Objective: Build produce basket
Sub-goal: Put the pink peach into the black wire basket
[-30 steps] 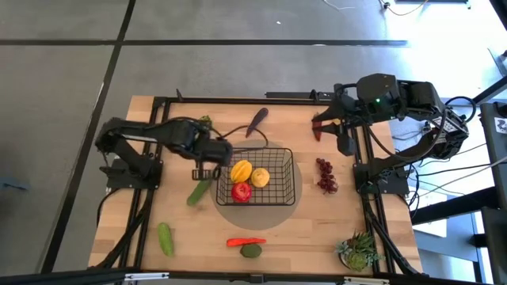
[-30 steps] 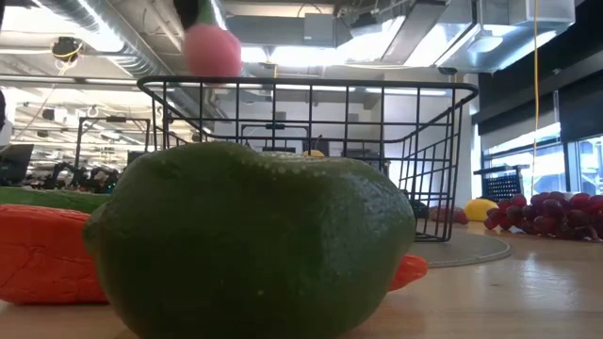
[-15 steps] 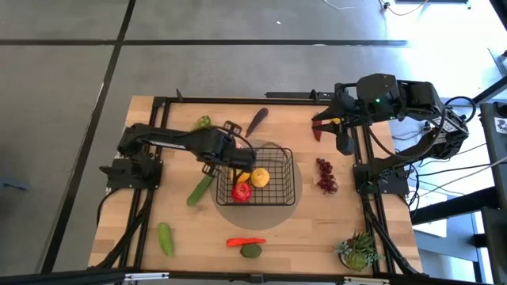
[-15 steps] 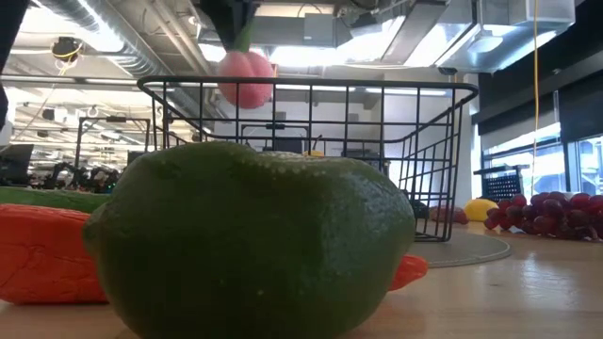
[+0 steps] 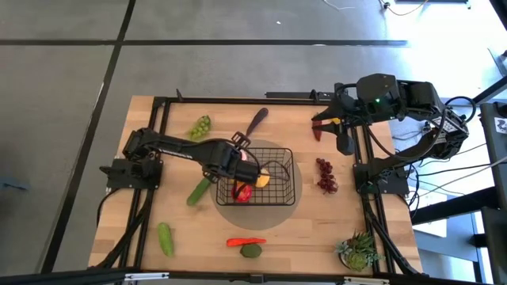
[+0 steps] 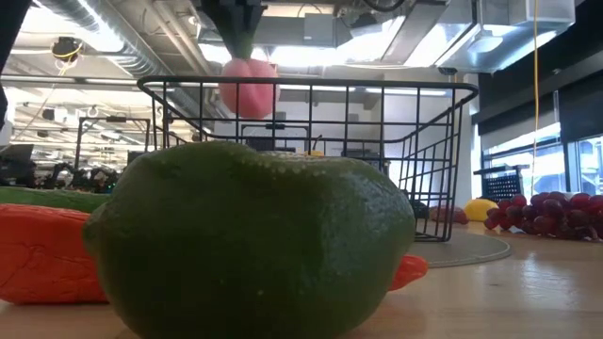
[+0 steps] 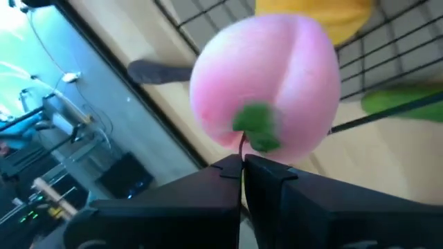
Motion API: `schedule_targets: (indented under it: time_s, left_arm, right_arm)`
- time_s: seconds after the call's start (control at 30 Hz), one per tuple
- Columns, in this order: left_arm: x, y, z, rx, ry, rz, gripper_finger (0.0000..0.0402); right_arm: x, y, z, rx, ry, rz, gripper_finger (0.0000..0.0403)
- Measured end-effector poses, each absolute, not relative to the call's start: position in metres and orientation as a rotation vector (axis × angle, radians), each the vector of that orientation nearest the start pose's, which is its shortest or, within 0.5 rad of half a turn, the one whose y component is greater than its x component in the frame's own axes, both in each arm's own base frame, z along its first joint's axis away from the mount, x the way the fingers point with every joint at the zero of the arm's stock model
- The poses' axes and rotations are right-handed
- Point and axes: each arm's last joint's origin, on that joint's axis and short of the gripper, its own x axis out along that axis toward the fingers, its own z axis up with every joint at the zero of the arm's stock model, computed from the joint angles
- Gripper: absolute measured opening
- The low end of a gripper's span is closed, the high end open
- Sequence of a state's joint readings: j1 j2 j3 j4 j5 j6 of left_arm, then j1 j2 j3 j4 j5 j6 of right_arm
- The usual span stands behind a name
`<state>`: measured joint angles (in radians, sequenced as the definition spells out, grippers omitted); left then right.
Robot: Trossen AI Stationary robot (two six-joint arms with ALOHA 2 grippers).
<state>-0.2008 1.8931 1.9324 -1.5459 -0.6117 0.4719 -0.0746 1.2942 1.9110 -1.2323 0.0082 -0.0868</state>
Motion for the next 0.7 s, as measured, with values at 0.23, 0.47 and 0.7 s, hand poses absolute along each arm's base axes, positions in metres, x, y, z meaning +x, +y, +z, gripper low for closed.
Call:
schedule_targets:
  time_s: [0.23, 0.47, 0.7]
  left_arm:
    - [0.353, -0.061, 0.327, 0.873, 1.444, -0.012, 0.0]
    - [0.364, -0.064, 0.307, 0.858, 1.508, -0.026, 0.0]
    - [0.371, -0.064, 0.287, 0.901, 1.601, -0.04, 0.0]
  right_arm:
    - [0.191, -0.015, 0.492, -0.065, 0.618, -0.053, 0.0108]
    - [0.192, -0.015, 0.492, -0.067, 0.619, -0.052, 0.0108]
    - [0.192, -0.014, 0.492, -0.066, 0.619, -0.051, 0.0108]
